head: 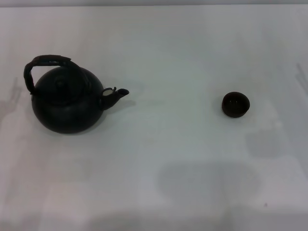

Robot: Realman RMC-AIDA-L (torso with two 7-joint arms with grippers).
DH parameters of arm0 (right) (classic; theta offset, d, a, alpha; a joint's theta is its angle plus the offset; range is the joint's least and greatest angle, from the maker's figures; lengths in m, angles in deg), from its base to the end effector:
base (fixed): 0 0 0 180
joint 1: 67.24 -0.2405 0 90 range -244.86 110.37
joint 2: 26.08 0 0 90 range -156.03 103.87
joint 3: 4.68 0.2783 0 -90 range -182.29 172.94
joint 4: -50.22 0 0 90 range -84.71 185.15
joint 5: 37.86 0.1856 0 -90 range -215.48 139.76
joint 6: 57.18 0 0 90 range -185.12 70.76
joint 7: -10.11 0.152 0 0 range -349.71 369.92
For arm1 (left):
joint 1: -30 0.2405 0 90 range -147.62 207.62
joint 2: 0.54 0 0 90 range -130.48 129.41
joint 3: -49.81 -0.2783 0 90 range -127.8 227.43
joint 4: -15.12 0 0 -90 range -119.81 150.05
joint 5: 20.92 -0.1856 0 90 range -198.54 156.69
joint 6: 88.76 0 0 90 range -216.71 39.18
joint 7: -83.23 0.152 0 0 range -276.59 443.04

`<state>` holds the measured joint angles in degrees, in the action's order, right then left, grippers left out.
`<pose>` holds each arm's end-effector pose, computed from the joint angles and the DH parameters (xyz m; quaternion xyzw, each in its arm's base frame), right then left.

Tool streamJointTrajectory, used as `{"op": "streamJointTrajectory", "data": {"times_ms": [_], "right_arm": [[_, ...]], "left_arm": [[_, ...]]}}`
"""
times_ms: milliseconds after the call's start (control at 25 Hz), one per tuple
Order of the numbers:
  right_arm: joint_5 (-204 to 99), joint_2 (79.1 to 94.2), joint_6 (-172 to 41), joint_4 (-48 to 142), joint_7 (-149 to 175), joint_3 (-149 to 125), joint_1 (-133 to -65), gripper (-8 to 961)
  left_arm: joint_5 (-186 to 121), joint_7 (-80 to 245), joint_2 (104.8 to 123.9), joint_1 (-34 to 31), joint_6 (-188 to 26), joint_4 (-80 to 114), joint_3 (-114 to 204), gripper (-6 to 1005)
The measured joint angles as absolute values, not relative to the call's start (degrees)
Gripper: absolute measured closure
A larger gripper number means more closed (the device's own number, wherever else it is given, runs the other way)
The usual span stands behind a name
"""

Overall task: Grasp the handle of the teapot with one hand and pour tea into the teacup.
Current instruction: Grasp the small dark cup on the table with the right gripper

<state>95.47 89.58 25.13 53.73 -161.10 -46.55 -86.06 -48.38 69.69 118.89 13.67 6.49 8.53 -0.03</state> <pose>0.3701 0.2762 0.0231 -0.7068 0.1736 0.2686 0.6310 -0.3604 0.2431 0.0298 -0.6037 -0.2038 -0.3627 0.6801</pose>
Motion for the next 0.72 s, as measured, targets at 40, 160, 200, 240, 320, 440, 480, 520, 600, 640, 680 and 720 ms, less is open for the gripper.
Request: {"op": "streamJointTrajectory", "data": {"times_ms": [40,160,200,240,320,440,480,520,600,640,680,720], "right_arm": [[95.5,89.58,24.8,53.7,-161.1,-46.7,-86.1,109],[95.5,89.58,23.7,53.6,-161.1,-47.0,-86.4,108],[95.5,89.58,23.2,53.6,-161.1,-47.0,-86.4,108],[95.5,89.58,22.6,53.5,-161.1,-47.0,-86.6,108],[95.5,89.58,21.2,53.4,-161.1,-47.0,-87.1,107],[95.5,89.60,19.7,53.3,-161.1,-47.0,-87.8,107],[95.5,89.63,19.4,53.3,-161.1,-47.0,-88.0,106],[95.5,89.68,19.2,53.3,-161.1,-46.9,-88.1,106],[95.5,89.69,19.0,53.2,-161.1,-46.6,-88.2,106],[95.5,89.69,19.0,53.1,-161.1,-46.5,-88.4,105],[95.6,89.65,18.9,53.1,-161.1,-46.5,-88.6,105],[95.6,89.60,18.9,53.0,-161.1,-46.5,-88.8,105]], "left_arm": [[-48.4,69.7,118.90,13.7,6.5,8.5,-0.1,168],[-48.7,69.4,118.91,13.6,6.1,8.4,-0.3,167],[-48.7,69.4,118.91,13.6,5.8,8.4,-0.3,167],[-48.8,69.3,118.91,13.6,5.2,8.3,-0.3,167],[-48.9,69.2,118.91,13.7,4.0,8.1,-0.3,167],[-49.0,68.9,118.98,13.7,2.6,7.8,-0.4,166],[-49.0,68.8,118.98,13.7,2.3,7.7,-0.4,166],[-49.0,68.8,118.98,13.7,2.3,7.6,-0.4,166],[-49.0,68.8,118.96,13.7,2.2,7.5,-0.3,166],[-48.9,68.8,118.97,13.8,2.2,7.5,-0.3,165],[-48.8,68.8,118.98,13.9,2.2,7.5,-0.2,165],[-48.7,68.8,119.00,13.9,2.1,7.5,-0.2,165]]}}
